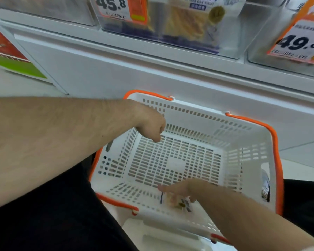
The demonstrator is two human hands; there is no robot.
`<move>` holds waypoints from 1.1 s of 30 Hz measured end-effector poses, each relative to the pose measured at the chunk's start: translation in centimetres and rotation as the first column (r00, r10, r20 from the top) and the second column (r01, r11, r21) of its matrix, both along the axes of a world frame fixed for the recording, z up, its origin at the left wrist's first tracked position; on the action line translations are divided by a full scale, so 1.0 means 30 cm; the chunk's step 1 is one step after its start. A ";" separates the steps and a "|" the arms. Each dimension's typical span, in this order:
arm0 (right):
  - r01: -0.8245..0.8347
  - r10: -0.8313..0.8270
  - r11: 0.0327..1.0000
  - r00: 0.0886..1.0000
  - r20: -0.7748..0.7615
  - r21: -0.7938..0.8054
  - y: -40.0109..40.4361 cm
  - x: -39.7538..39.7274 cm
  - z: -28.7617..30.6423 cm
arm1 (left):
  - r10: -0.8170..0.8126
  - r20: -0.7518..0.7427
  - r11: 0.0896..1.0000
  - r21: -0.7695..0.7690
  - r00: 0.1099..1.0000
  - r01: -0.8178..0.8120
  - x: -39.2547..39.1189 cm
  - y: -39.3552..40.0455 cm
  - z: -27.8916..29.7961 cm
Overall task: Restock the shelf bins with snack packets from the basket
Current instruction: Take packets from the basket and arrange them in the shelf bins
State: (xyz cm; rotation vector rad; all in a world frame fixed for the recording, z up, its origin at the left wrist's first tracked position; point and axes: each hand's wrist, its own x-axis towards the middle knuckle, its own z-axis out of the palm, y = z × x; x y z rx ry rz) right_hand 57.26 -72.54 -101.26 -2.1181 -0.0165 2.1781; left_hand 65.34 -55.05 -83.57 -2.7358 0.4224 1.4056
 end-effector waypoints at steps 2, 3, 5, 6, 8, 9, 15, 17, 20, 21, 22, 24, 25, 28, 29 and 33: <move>0.094 -0.094 0.993 0.996 0.011 -0.069 0.017 -0.019 -0.017 | 0.013 0.002 1.000 0.004 1.000 -0.013 0.001 -0.001 -0.001; 0.081 -0.081 0.993 0.997 0.002 -0.091 0.020 -0.025 -0.032 | 0.018 0.004 1.000 0.005 1.000 -0.018 0.002 -0.002 -0.002; 0.067 -0.065 0.995 0.998 0.017 -0.080 0.028 -0.036 -0.055 | 0.021 0.004 1.000 0.004 1.000 -0.021 0.004 -0.001 -0.006; 0.069 -0.067 0.995 0.997 0.036 -0.078 0.032 -0.040 -0.053 | 0.019 0.002 1.000 0.003 1.000 -0.019 0.004 -0.001 -0.007; 0.064 -0.061 0.996 0.997 0.047 -0.060 0.033 -0.038 -0.055 | 0.011 -0.005 1.000 0.006 1.000 -0.011 0.004 0.002 -0.012; 0.053 -0.050 0.998 0.997 0.052 -0.042 0.036 -0.035 -0.042 | 0.010 -0.007 1.000 0.009 1.000 -0.010 0.003 0.002 -0.014; 0.101 -0.103 0.995 0.989 0.104 0.021 0.024 0.065 0.109 | 0.051 -0.005 0.999 -0.020 0.999 -0.051 0.016 0.017 -0.001; 0.203 -0.208 0.978 0.962 0.176 0.044 0.030 0.124 0.122 | 0.102 0.002 0.993 -0.056 0.995 -0.102 0.027 0.028 -0.002; 0.217 -0.294 0.946 0.888 0.354 0.241 0.047 0.213 0.185 | 0.197 0.053 0.975 -0.112 0.979 -0.190 0.043 0.043 -0.003; 0.163 -0.292 0.936 0.856 0.426 0.313 0.054 0.238 0.216 | 0.235 0.063 0.966 -0.126 0.970 -0.226 0.045 0.046 0.000; 0.076 -0.276 0.924 0.811 0.515 0.374 0.062 0.262 0.252 | 0.279 0.075 0.953 -0.147 0.957 -0.266 0.046 0.051 -0.001; -0.111 -0.219 0.908 0.695 0.685 0.404 0.077 0.294 0.327 | 0.366 0.103 0.921 -0.185 0.925 -0.343 0.047 0.062 0.005; -0.188 -0.201 0.897 0.634 0.747 0.401 0.082 0.304 0.362 | 0.409 0.117 0.902 -0.200 0.905 -0.382 0.048 0.068 0.006; -0.371 -0.167 0.857 0.457 0.874 0.358 0.084 0.319 0.464 | 0.565 0.098 0.805 -0.286 0.820 -0.520 0.044 0.073 0.022; -0.440 -0.141 0.841 0.385 0.912 0.316 0.083 0.321 0.497 | 0.633 0.042 0.733 -0.352 0.773 -0.581 0.041 0.072 0.029; -0.602 -0.049 0.791 0.124 0.991 0.114 0.080 0.337 0.605 | 0.790 -0.230 0.332 -0.618 0.568 -0.713 0.033 0.063 0.074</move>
